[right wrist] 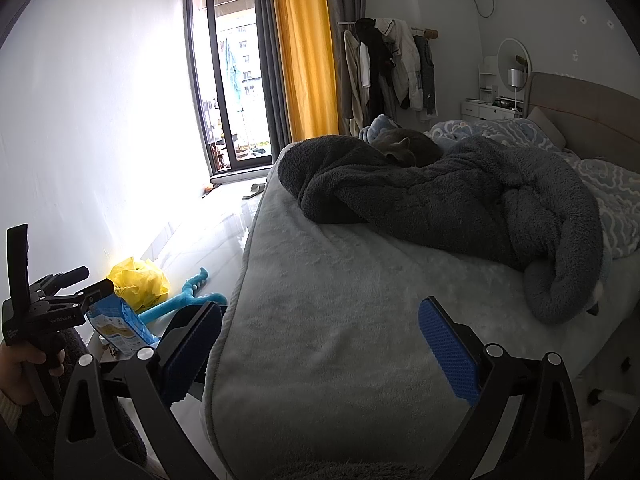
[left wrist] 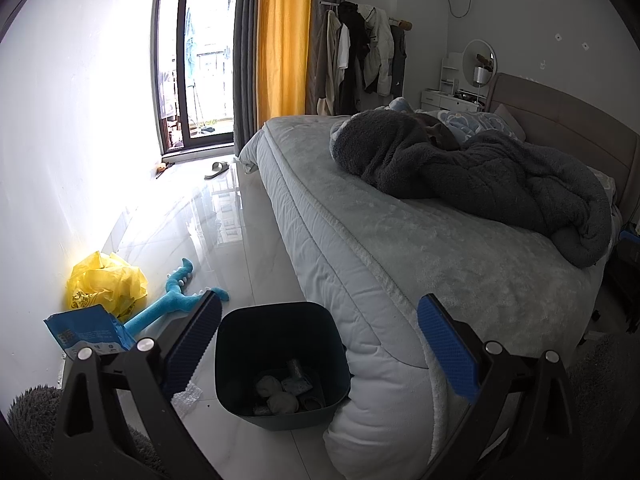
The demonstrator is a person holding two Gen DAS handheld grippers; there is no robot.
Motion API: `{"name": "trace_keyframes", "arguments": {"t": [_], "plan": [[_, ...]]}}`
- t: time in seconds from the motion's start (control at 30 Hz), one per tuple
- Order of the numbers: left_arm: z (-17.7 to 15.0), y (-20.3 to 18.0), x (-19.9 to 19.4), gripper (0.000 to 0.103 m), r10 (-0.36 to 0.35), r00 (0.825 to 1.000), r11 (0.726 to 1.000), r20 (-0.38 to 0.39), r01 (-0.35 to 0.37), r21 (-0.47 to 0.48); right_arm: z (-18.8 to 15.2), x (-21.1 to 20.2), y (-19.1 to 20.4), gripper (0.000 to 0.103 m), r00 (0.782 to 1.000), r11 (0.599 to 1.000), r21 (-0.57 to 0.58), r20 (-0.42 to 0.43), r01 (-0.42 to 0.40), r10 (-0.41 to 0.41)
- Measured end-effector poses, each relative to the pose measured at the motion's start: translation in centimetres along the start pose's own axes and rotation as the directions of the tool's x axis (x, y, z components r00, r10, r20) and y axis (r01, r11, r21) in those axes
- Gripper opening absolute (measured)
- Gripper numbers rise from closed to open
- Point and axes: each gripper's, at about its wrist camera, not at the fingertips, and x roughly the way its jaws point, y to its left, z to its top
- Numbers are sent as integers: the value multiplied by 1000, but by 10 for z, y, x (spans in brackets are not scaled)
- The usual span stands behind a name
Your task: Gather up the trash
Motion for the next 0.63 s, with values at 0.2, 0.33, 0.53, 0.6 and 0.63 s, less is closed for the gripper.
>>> {"name": "trace_keyframes", "arguments": {"t": [0.2,0.33,0.53,0.6,0.63], "plan": [[0,0,0,100,1,1000,1000,0,-1,0,0,0,0,100,1000,1000,0,0,1,-1],[0,0,0,100,1,1000,1000,1,-1,-3,0,1,-1,100,1000,1000,-1,-1,-1,1],[-4,-2,2,100,14,1000,1000,-6,-14,-14,0,1,-1,100,1000,1000,-1,-1,-1,0],[-4,-2,2,100,13,1000,1000,-6,-13,-12,0,0,0,100,1000,1000,-2,-1,0,0],[-4,-2,2,100,13,1000,1000,-6,-13,-12,0,0,0,100,1000,1000,-1,-1,0,0]]}}
